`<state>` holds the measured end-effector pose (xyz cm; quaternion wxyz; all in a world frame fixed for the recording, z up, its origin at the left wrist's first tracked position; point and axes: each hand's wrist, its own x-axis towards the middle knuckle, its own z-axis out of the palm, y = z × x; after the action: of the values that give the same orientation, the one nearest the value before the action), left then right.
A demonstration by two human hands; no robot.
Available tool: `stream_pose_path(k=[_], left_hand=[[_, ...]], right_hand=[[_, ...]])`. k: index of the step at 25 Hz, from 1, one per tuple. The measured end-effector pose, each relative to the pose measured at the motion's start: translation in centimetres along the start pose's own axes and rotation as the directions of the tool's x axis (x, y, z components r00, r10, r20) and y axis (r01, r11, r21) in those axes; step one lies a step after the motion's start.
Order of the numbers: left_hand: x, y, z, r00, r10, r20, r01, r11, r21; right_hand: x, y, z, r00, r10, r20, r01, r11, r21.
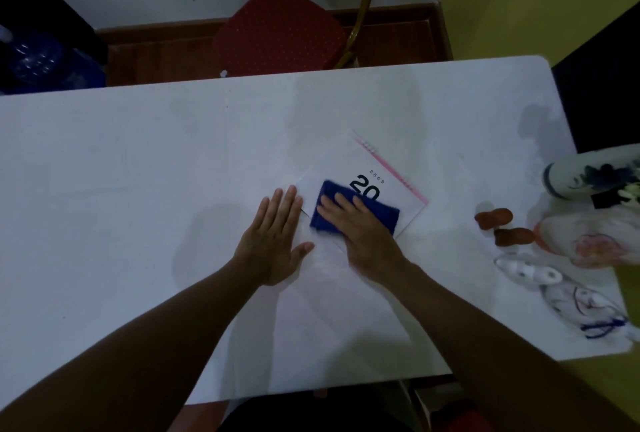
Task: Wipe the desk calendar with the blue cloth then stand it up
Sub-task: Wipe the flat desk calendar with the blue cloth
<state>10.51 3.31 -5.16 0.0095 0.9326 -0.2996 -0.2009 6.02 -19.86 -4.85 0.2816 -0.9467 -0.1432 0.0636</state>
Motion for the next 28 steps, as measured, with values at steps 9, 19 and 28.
stream_pose_path(k=[9, 19, 28], left_hand=[[0.0, -0.1, 0.3, 0.999, 0.011, -0.030, -0.011, 1.000, -0.022], [0.0, 0.0, 0.0, 1.000, 0.001, -0.014, -0.001, 1.000, -0.015], [-0.2, 0.0, -0.1, 0.998, 0.027, -0.054, -0.028, 0.999, -0.020]], right_hand=[[2.2, 1.4, -1.3, 0.992, 0.124, -0.029, -0.123, 0.992, 0.042], [-2.2, 0.1, 0.6, 0.998, -0.058, -0.013, 0.058, 0.998, -0.012], [-0.7, 5.1, -3.6, 0.997, 0.008, 0.071, -0.001, 0.995, -0.102]])
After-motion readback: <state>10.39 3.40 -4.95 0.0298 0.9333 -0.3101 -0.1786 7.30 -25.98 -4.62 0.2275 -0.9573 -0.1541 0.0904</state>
